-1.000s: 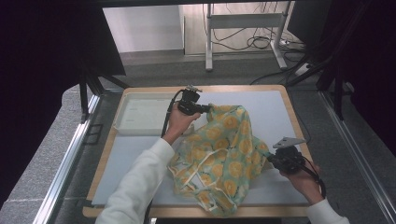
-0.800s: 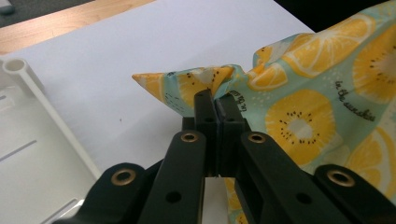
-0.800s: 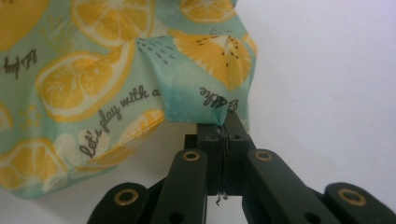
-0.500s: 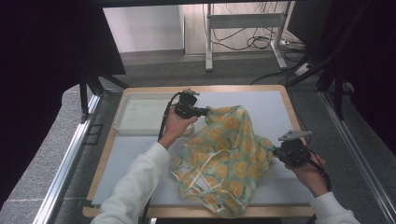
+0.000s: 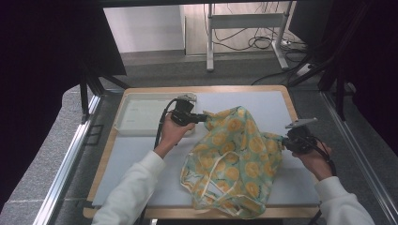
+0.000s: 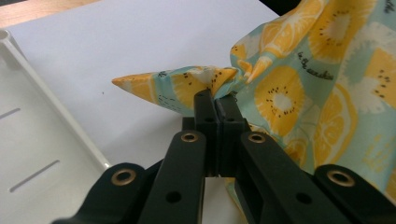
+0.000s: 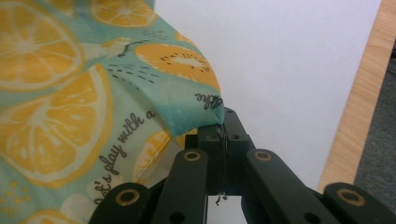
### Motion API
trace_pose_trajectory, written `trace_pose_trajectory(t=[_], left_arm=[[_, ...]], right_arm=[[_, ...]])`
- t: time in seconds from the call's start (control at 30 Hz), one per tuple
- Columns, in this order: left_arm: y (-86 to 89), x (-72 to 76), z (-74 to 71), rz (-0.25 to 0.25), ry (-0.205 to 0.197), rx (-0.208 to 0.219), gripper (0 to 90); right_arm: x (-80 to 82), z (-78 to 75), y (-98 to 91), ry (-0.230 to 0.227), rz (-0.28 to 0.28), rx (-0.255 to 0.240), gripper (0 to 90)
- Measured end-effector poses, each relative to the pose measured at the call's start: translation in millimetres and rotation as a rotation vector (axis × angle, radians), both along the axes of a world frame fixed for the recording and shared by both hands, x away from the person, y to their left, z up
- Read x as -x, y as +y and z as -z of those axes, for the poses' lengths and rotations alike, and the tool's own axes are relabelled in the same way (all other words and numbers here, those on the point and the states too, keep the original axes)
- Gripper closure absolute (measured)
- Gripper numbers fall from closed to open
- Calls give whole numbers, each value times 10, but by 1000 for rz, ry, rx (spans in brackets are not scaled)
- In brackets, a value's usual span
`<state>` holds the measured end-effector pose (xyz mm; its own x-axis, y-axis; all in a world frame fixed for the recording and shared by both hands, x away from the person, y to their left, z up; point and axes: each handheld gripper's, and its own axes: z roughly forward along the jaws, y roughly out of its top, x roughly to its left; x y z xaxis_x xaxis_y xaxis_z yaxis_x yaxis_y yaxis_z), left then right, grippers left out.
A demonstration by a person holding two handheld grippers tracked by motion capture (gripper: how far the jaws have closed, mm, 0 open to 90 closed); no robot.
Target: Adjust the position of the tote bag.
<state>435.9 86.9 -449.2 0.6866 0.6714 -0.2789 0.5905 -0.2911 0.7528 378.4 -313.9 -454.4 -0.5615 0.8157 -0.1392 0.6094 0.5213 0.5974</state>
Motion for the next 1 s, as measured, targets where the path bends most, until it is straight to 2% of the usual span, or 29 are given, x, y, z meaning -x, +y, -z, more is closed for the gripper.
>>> trace_pose_trajectory(t=[0.13,0.43,0.53,0.63,0.7,0.87,1.0], left_arm=[[40,90,4,5,-5,21,900],[68,254,-6,16,-15,44,900],[71,320,5,18,-17,52,900],[71,353,14,21,-18,55,900],[71,392,25,18,-19,60,900],[95,375,57,-4,-19,51,900],[122,296,100,-29,-6,58,900]], right_arm=[[-127,1,-22,-2,12,26,885],[-318,-42,-12,-31,20,43,886],[-453,-68,23,-47,12,56,885],[-529,-69,28,-49,15,50,885],[-653,-54,31,-48,18,42,885],[-811,17,53,-37,24,42,885],[-843,82,53,-27,34,46,884]])
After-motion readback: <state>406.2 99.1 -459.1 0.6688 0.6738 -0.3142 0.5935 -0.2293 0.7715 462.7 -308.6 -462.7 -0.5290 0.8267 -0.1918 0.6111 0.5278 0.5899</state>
